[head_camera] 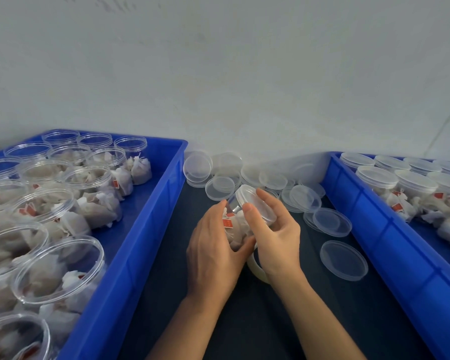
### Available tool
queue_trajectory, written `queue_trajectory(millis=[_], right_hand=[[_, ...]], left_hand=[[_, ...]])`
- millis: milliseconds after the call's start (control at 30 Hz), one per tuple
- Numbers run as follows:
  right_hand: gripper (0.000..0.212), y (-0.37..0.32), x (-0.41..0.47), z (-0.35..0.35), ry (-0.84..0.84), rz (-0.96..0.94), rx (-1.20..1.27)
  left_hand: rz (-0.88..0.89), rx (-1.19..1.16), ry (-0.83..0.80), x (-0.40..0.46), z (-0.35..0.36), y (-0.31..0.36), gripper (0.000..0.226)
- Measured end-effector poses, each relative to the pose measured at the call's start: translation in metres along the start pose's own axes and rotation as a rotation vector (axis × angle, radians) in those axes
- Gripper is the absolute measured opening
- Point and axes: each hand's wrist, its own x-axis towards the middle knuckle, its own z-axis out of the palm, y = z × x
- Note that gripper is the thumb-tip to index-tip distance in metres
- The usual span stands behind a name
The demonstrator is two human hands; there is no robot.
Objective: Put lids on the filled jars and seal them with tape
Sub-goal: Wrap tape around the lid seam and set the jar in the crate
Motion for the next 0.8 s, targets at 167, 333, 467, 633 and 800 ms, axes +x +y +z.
queue_trajectory(millis=[167, 333, 467, 633, 800], right_hand=[[0.045, 0.001, -0.002, 0.002, 0.015, -0.045, -0.054], [0.05, -0.008, 0.006, -0.009, -0.195, -0.098, -0.223], [0.03, -0.021, 0.016, -0.026, -0.154, -0.159, -0.47], [0.014, -0.024, 0.023, -0.036, -0.181, -0.036, -1.025], [0.058, -0.007, -0.002, -0.032, -0.404, 0.038, -1.413]], left_hand=[[-0.017, -0.018, 0.014, -0.001, -0.001, 0.001, 0.081], [-0.153, -0.169, -0.03, 0.002, -0.005, 0.0, 0.083], [-0.245, -0.209, 0.032, 0.007, -0.008, -0.008, 0.084], [-0.315, -0.246, 0.085, 0.013, -0.007, -0.022, 0.077], [-0.274, -0.238, -0.006, 0.009, -0.003, -0.025, 0.08]])
